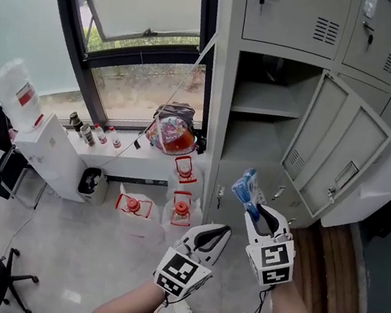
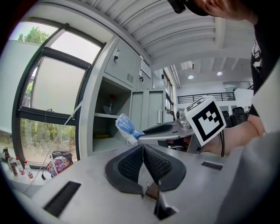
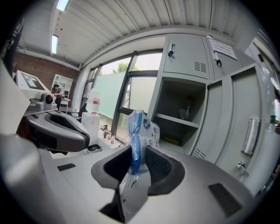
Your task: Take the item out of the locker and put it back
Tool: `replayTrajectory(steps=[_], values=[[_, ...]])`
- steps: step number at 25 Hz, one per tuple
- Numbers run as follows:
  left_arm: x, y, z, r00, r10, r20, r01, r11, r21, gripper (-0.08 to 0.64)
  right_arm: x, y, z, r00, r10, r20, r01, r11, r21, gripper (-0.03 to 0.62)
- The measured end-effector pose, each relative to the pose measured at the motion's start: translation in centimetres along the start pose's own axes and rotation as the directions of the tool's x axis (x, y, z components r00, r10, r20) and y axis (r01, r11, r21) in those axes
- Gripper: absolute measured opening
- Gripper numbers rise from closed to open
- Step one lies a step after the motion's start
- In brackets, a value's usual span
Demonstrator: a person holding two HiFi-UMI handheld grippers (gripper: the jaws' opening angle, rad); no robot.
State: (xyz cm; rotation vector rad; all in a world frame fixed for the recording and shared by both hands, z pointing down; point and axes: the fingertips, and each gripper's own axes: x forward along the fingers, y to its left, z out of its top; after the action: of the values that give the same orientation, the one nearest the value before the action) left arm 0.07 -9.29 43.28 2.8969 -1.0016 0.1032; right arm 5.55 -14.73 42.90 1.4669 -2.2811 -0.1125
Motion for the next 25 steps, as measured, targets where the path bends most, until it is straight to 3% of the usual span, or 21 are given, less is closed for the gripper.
replayTrajectory(steps=[11, 18, 25], values=[[2.8, 4.2, 0.6, 1.000, -0.009, 0.015, 0.010, 1.000, -0.010, 0.017, 6.5, -2.8, 1.2, 0.998, -0.020, -0.055, 0.014, 0.995, -0.099, 0.158], [6.1, 7.3, 0.4, 1.000, 0.031, -0.003, -0.031, 0.999, -0.013, 0.017, 11.6, -6.5, 0.5, 0.996, 0.000, -0.085, -0.011, 0.993, -0.121, 0.158], [11.0, 10.4, 0.5, 0.998, 0.064, -0.014, -0.065, 0.998, -0.022, 0.017, 17.7, -9.7, -0.4, 0.991, 0.029, -0.134, -0.059, 0.972, -0.227, 0.158]])
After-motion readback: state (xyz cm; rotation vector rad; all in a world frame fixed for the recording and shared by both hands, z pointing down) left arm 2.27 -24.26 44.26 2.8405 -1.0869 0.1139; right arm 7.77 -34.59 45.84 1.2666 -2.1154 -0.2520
